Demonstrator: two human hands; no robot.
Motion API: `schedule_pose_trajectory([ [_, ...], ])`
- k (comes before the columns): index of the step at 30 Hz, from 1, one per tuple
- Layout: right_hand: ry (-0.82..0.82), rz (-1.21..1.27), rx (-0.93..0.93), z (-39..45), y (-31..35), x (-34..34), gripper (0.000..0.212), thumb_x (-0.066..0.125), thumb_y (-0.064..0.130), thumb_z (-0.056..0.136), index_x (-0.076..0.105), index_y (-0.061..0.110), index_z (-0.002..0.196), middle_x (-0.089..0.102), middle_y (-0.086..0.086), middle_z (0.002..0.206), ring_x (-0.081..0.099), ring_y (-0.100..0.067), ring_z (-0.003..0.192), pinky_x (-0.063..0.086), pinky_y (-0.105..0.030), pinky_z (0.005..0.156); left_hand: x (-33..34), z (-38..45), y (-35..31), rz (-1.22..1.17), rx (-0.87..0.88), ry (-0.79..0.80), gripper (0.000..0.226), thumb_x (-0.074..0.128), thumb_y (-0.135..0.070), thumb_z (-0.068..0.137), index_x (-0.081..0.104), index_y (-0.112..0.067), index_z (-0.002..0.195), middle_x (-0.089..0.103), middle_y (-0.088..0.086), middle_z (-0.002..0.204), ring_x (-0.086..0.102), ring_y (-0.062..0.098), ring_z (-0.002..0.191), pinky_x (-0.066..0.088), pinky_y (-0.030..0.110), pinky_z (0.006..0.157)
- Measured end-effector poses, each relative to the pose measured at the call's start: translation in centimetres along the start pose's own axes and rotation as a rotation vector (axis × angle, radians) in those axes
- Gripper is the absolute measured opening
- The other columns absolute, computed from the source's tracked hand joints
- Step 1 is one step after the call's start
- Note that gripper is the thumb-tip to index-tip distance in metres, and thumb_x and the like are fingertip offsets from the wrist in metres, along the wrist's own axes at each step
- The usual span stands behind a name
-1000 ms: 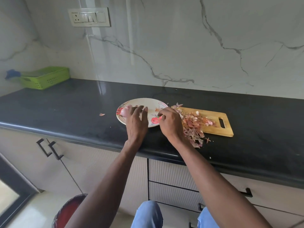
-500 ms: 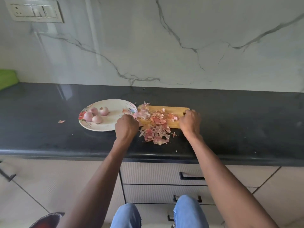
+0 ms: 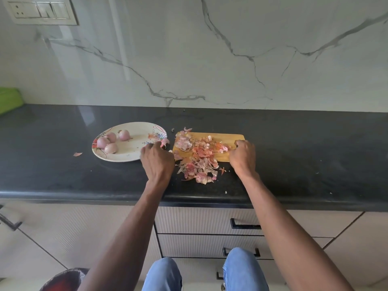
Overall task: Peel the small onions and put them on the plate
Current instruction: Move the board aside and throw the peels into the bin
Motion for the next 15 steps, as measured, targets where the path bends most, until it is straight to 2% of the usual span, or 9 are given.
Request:
schedule_pose_trajectory([
  [2,-0.001,0.001,-0.010,-0.1,0.2,0.0,0.024,0.057,-0.009,0.087,0.072,-0.007,0.105,0.071,-0.021,0.111,0.065,-0.037,0.100,0.058,-0.049,0.084,0.2,1.0,0.3,0.070,0.027,-0.012,0.044,0.053,-0.006,0.087,0.060,-0.002,0.131,0.058,0.020,0.135,0.042,0.039,0.130,0.027,0.045,0.109],
  [4,-0.003,-0.011,-0.017,-0.1,0.3,0.0,0.022,0.057,-0.010,0.086,0.073,-0.007,0.101,0.071,-0.021,0.108,0.065,-0.037,0.098,0.058,-0.049,0.083,1.2,2.1,0.8,0.150,0.044,0.112,0.047,0.051,-0.008,0.088,0.056,-0.003,0.135,0.054,0.020,0.142,0.037,0.037,0.139,0.017,0.045,0.118],
  [5,-0.006,-0.014,-0.018,-0.1,0.3,0.0,0.022,0.056,-0.011,0.085,0.073,-0.007,0.097,0.072,-0.021,0.105,0.065,-0.036,0.095,0.058,-0.049,0.081,1.6,2.4,0.8,0.140,0.062,0.187,0.043,0.050,-0.005,0.086,0.060,-0.006,0.129,0.059,0.020,0.136,0.043,0.037,0.134,0.021,0.044,0.117],
  [6,-0.008,-0.017,-0.017,-0.1,0.2,0.0,0.021,0.055,-0.012,0.084,0.073,-0.006,0.094,0.072,-0.020,0.102,0.065,-0.035,0.091,0.059,-0.048,0.079,1.8,2.5,0.6,0.083,0.087,0.248,0.039,0.047,0.000,0.084,0.064,-0.008,0.119,0.066,0.020,0.127,0.052,0.037,0.123,0.032,0.044,0.110],
  [8,-0.011,-0.017,-0.012,-0.1,0.2,0.1,0.021,0.055,-0.012,0.083,0.074,-0.005,0.089,0.072,-0.019,0.099,0.065,-0.034,0.087,0.059,-0.048,0.075,1.4,2.0,-0.2,-0.103,0.127,0.286,0.038,0.042,0.006,0.086,0.067,-0.007,0.112,0.071,0.020,0.114,0.060,0.039,0.108,0.048,0.042,0.091],
  [9,-0.013,-0.016,-0.012,-0.1,0.1,0.1,0.020,0.056,-0.011,0.083,0.074,-0.005,0.088,0.072,-0.018,0.098,0.065,-0.033,0.087,0.060,-0.047,0.074,0.9,1.8,-0.4,-0.189,0.109,0.253,0.040,0.042,0.007,0.088,0.067,-0.006,0.117,0.071,0.021,0.117,0.062,0.039,0.110,0.049,0.040,0.090],
  [12,-0.010,-0.017,-0.019,0.0,0.0,0.4,0.020,0.056,-0.012,0.083,0.074,-0.005,0.087,0.072,-0.018,0.097,0.066,-0.033,0.084,0.060,-0.047,0.072,-0.5,2.4,0.8,-0.287,-0.054,0.103,0.051,0.046,0.006,0.087,0.059,-0.002,0.135,0.064,0.022,0.132,0.058,0.039,0.124,0.044,0.040,0.103],
  [15,-0.009,-0.023,-0.028,0.1,0.3,0.7,0.021,0.055,-0.011,0.083,0.075,-0.004,0.086,0.073,-0.018,0.094,0.067,-0.033,0.082,0.061,-0.047,0.069,-0.2,5.0,2.1,-0.147,-0.172,0.182,0.049,0.044,0.003,0.088,0.056,0.001,0.135,0.060,0.027,0.133,0.054,0.043,0.124,0.042,0.043,0.100],
])
Point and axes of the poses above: each hand's wrist, its own z-axis towards the middle knuckle, its own x-axis out of the palm, y = z × x, the point moved 4 cm from there along z, towards the middle knuckle
